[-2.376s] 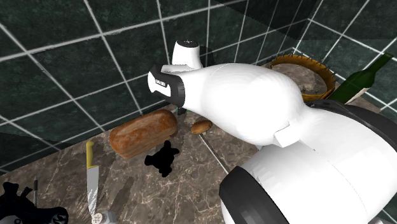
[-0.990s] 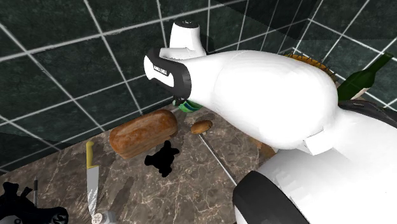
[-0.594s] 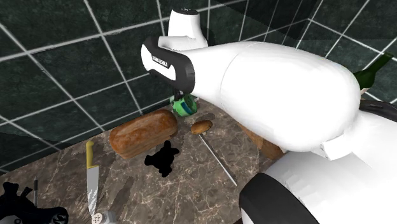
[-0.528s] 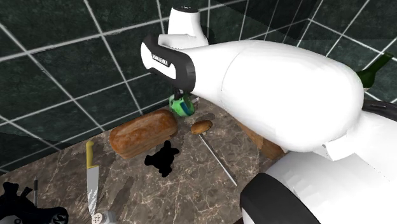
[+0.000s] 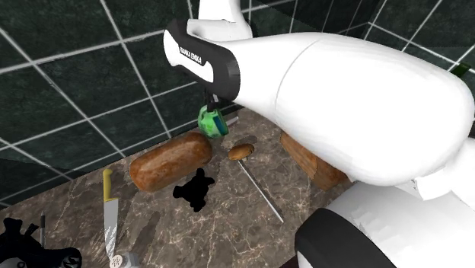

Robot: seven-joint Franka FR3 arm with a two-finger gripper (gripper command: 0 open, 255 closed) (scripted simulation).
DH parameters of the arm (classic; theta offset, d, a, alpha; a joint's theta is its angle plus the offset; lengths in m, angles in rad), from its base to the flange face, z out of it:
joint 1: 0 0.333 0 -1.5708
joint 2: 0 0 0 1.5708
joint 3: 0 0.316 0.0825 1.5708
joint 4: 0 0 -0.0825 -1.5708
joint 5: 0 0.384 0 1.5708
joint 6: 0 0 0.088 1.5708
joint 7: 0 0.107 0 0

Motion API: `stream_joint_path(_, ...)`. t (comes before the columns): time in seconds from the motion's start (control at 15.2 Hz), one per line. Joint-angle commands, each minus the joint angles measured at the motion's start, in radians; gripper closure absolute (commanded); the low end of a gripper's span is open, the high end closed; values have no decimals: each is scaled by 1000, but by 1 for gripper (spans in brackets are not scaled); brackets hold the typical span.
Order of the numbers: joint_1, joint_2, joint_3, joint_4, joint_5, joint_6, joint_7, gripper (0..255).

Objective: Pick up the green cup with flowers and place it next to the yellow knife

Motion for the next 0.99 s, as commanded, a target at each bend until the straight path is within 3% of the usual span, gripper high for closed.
stream_joint_path(0.0, 0, -4, -1, 25, -5, -26, 8, 255)
stream_joint_path(0.4, -6, -7, -5, 100, -12, -103, 24, 255)
stream_joint_path(0.92, 142, -239, 54, -181, -141, 10, 224, 255)
